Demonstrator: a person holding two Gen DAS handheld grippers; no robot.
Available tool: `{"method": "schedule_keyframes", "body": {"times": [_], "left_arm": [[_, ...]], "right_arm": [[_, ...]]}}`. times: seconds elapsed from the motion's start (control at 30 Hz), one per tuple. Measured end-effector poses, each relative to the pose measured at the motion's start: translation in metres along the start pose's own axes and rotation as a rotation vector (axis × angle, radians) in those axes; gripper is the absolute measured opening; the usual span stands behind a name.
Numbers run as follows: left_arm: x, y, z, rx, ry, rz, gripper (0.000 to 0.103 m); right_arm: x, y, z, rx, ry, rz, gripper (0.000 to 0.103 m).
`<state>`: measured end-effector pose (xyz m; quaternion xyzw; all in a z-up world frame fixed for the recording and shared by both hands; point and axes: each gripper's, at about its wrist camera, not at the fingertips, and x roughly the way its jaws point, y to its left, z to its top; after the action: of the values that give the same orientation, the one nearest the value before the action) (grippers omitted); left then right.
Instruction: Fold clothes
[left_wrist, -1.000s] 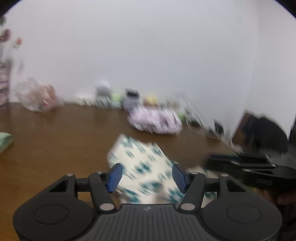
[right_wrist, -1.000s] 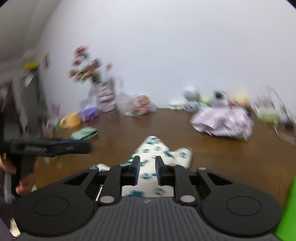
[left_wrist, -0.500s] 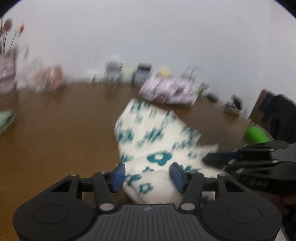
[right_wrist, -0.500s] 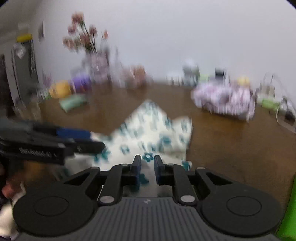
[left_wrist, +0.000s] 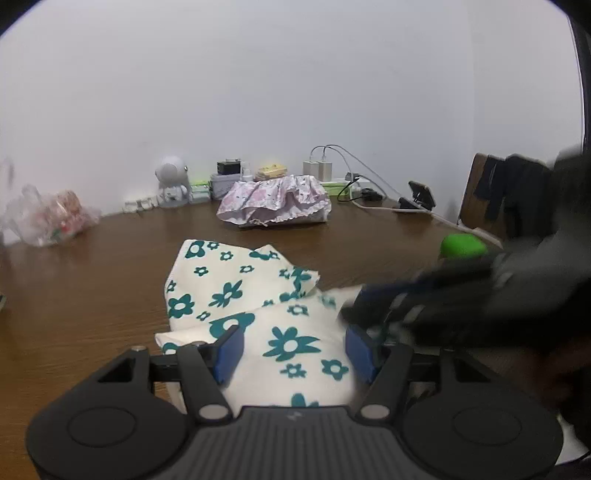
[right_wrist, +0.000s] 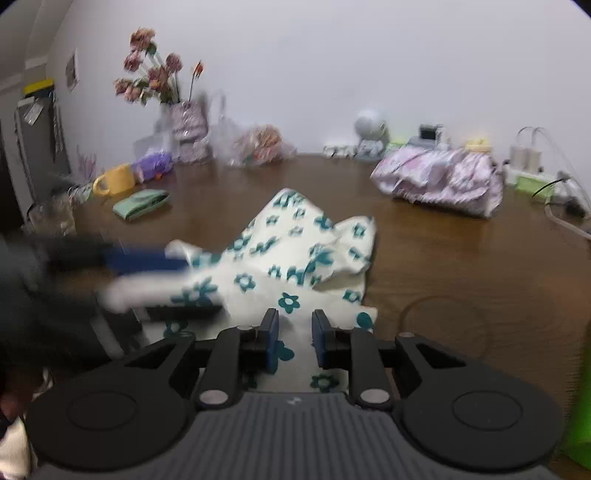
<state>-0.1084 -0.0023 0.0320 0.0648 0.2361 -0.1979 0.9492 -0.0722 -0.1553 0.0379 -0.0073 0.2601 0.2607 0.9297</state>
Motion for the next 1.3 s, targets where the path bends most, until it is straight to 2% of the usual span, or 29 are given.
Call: {"method": "schedule_keyframes", "body": {"times": [0.17, 0.23, 0.33, 0.37, 0.47, 0.5, 0.6, 0.67, 0.73, 0.8, 0.9, 1.0, 1.1, 1.17, 1.2, 1.23, 1.3], "left_arm": [[0.005, 0.008, -0.011, -0.038, 0.036, -0.028, 0.062], [-0.005, 0.008, -0.005, -0.058, 0.020, -0.037, 0.055], [-0.022, 0.006, 0.001, -0.040, -0.013, -0.090, 0.055], [-0.021, 0.003, 0.000, -0.017, 0.002, -0.090, 0.055], [-0.007, -0.002, -0.014, 0.026, 0.076, -0.087, 0.055], [-0.006, -0.002, -0.019, 0.020, 0.066, -0.086, 0.056], [-0.010, 0.003, -0.018, 0.027, 0.056, -0.114, 0.056], [-0.022, 0.012, -0.017, 0.037, 0.026, -0.158, 0.058], [-0.037, 0.022, -0.020, 0.086, -0.004, -0.193, 0.073], [-0.051, 0.029, -0.027, 0.129, -0.026, -0.204, 0.081], [-0.060, 0.037, -0.038, 0.151, -0.010, -0.189, 0.082], [-0.055, 0.041, -0.048, 0.145, 0.017, -0.136, 0.082], [-0.050, 0.047, -0.053, 0.112, 0.016, -0.120, 0.078], [-0.049, 0.054, -0.055, 0.066, -0.007, -0.156, 0.071], [-0.045, 0.058, -0.054, 0.045, -0.004, -0.184, 0.061], [-0.043, 0.059, -0.052, 0.033, 0.009, -0.202, 0.044], [-0.038, 0.061, -0.052, 0.025, 0.046, -0.258, 0.028]], "right_arm": [[0.001, 0.004, -0.021, -0.017, 0.053, 0.038, 0.019], [-0.003, 0.005, -0.022, -0.024, 0.036, 0.026, 0.019], [-0.022, 0.009, -0.010, -0.025, -0.017, 0.015, 0.020], [-0.026, 0.009, -0.010, -0.026, -0.018, 0.025, 0.020], [-0.019, 0.007, -0.023, -0.035, 0.050, 0.028, 0.020], [-0.013, 0.003, -0.029, -0.023, 0.069, 0.026, 0.020], [-0.015, -0.005, -0.034, 0.018, 0.052, 0.045, 0.021], [-0.023, -0.007, -0.030, 0.009, 0.045, 0.038, 0.030], [-0.036, -0.012, -0.028, -0.014, 0.022, 0.052, 0.044], [-0.048, -0.018, -0.030, -0.047, 0.014, 0.072, 0.051], [-0.057, -0.026, -0.038, -0.059, 0.039, 0.098, 0.063], [-0.058, -0.027, -0.045, -0.056, 0.063, 0.136, 0.067], [-0.052, -0.022, -0.049, -0.085, 0.070, 0.168, 0.071], [-0.045, -0.018, -0.050, -0.095, 0.080, 0.166, 0.068], [-0.041, -0.019, -0.050, -0.088, 0.085, 0.168, 0.057], [-0.038, -0.020, -0.049, -0.076, 0.085, 0.178, 0.043], [-0.036, -0.022, -0.047, -0.042, 0.092, 0.202, 0.033]]}}
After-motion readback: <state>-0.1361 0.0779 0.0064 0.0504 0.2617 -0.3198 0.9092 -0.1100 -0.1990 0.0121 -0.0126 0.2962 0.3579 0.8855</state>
